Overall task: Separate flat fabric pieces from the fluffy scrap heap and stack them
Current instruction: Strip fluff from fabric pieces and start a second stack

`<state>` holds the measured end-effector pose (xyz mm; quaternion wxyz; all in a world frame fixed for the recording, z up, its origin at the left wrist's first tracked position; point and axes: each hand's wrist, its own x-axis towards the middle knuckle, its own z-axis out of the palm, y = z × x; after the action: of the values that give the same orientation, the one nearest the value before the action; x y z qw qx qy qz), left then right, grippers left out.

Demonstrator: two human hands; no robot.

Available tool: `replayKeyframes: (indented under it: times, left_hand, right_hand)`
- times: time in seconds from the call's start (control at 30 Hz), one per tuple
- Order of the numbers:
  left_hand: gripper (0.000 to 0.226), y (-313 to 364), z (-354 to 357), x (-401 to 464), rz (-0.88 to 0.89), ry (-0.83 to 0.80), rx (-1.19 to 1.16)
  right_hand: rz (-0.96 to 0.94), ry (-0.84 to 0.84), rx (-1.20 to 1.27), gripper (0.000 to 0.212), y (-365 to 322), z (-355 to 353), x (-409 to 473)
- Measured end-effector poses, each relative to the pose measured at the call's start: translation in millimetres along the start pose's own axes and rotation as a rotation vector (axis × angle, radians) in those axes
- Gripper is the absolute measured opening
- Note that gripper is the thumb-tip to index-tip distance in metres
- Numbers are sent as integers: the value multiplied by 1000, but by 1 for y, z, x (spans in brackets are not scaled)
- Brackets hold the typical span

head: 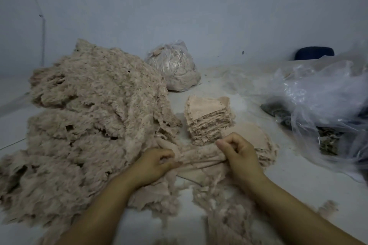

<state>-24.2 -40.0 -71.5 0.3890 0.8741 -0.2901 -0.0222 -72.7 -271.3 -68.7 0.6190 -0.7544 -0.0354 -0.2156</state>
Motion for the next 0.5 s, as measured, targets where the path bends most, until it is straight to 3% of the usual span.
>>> replayKeyframes:
  times: [0.13, 0.23, 0.3, 0.4, 0.43, 0.5]
  left_hand:
    - [36, 2, 4, 2, 12, 2, -77]
    - [45, 7, 10, 2, 29, 26, -91]
    - [48, 10, 11, 1, 53, 42, -112]
    - [41, 17, 13, -1, 102, 37, -153]
    - [40, 20, 15, -1, 104, 38, -173]
    - [41, 24, 16, -1, 70, 61, -229]
  right_hand:
    - [91, 98, 71, 29, 0, -2, 3]
    - [166, -86, 98, 36, -8, 0, -5]
    - [191, -239, -93, 41, -12, 1, -8]
    - [16, -308, -362, 25, -13, 7, -11]
    - [-48, -302, -357, 18, -12, 8, -11]
    - [-102, -239, -283, 27, -12, 9, -10]
